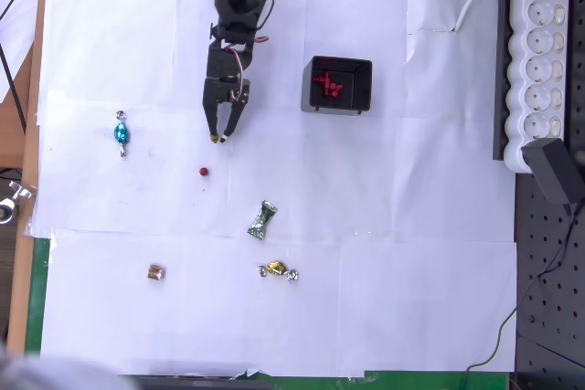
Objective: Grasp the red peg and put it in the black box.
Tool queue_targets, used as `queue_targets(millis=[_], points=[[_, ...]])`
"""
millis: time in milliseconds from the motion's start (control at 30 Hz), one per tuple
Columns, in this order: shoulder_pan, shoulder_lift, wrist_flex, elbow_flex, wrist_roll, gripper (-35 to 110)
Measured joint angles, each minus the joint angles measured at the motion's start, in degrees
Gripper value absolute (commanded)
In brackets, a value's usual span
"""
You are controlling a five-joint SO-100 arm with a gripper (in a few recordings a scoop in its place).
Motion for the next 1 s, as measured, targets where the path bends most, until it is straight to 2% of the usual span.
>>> queue_targets(millis=[367, 667, 833, 933, 1000], points=[[1.7, 16.2, -15.4, 5.6, -0.1, 2], [1.7, 22.9, -26.5, 6.4, 1.8, 3], [2.0, 25.5, -27.2, 9.3, 0.9, 8], [3.2, 26.1, -24.5, 12.1, -0.1, 16], [4.0, 26.1, -22.4, 14.0, -1.1, 17]])
